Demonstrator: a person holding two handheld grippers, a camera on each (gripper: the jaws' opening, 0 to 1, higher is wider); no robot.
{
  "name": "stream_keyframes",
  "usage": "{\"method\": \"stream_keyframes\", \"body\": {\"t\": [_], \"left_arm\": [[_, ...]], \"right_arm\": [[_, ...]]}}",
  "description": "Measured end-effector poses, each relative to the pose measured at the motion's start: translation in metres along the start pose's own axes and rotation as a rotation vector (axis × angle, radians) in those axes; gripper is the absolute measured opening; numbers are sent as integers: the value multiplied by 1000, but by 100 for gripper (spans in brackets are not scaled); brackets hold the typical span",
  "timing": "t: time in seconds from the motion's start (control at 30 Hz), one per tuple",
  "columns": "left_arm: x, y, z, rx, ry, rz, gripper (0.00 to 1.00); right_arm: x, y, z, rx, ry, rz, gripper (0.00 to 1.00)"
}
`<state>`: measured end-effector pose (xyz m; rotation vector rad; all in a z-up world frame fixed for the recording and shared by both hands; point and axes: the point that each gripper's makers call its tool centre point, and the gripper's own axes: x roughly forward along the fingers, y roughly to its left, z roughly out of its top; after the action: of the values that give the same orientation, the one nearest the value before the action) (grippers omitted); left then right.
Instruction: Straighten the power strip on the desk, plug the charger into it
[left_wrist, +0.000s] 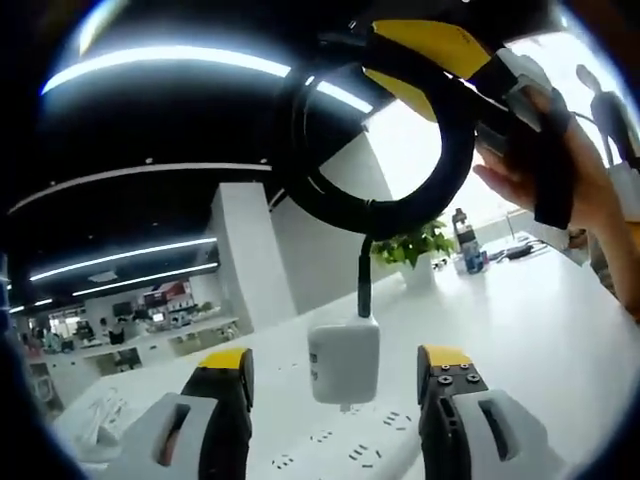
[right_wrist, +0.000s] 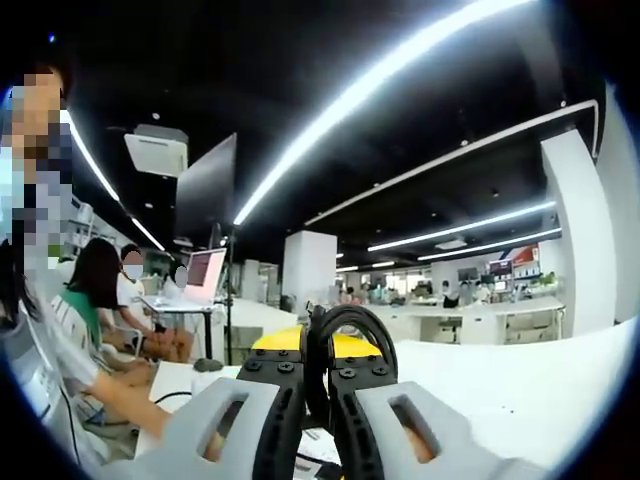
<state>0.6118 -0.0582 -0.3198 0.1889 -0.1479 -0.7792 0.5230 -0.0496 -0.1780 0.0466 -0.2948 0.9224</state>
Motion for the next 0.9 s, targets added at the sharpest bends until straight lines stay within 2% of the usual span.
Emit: {"method": "stream_keyframes", "body": {"t": [0.27,0.47,0.63,0.9], "left_arm": [[3,-2,5,-3,-21,4,62],[4,-3,8,-12,-35,-2,54],[4,-6,12,-47,-51,-25,50],[6,-7,13,-45,-49,-38,33]], "right_arm": [[1,2,1,5,-3,4,5],[1,2,0,5,-4,0,5],[1,1,0,3,-4,-2,5],[-1,-2,0,5,-7,-15,5]]}}
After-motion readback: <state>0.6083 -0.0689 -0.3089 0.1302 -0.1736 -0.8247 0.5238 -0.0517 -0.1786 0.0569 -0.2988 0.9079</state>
